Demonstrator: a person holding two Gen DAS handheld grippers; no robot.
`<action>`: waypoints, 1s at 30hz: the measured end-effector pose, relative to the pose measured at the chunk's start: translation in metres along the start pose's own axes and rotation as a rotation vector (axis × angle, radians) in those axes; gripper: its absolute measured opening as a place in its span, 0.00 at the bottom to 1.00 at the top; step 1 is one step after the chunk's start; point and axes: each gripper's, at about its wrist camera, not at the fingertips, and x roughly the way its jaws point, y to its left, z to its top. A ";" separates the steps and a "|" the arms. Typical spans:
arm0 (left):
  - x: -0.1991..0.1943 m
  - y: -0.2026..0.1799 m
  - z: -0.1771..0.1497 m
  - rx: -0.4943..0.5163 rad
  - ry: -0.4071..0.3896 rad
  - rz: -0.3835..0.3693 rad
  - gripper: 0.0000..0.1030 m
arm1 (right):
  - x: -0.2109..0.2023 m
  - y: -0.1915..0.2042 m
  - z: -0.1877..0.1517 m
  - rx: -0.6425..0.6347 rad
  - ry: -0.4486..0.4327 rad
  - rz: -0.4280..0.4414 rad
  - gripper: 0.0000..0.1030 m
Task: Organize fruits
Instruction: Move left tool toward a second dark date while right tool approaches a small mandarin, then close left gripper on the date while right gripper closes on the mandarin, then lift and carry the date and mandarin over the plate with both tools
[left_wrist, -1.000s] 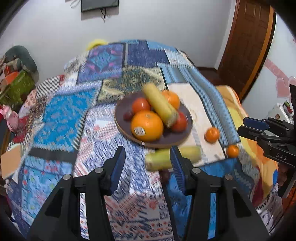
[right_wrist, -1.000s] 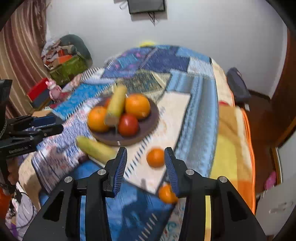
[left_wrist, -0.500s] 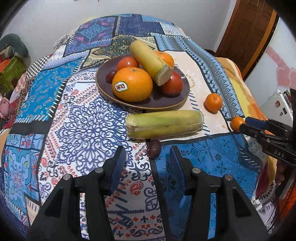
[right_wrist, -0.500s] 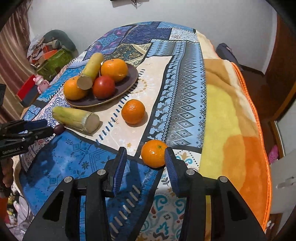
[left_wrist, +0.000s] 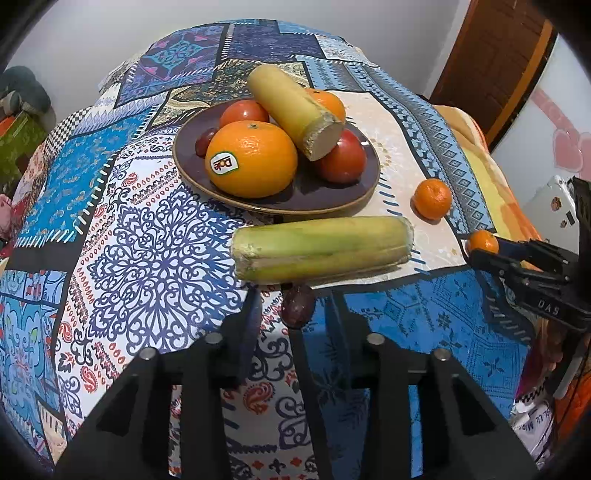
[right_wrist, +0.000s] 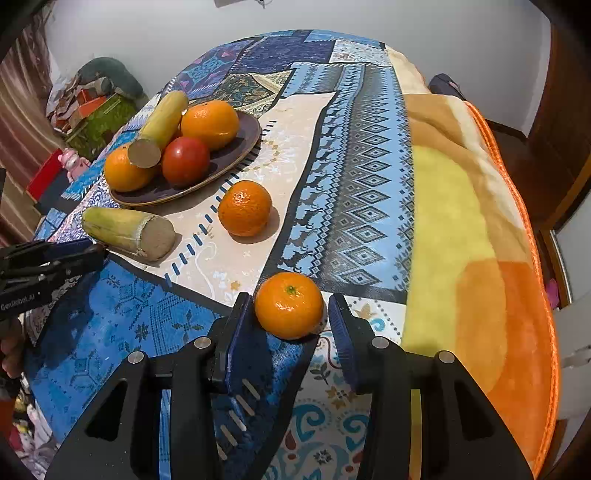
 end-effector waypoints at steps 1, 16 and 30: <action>0.000 0.000 0.000 0.000 0.001 -0.005 0.28 | 0.000 0.001 0.000 -0.002 -0.002 0.000 0.37; -0.025 0.007 -0.006 -0.013 -0.040 -0.020 0.13 | -0.014 0.009 0.007 -0.009 -0.036 0.013 0.32; -0.066 0.029 0.035 -0.018 -0.178 0.039 0.13 | -0.031 0.032 0.050 -0.075 -0.143 0.022 0.32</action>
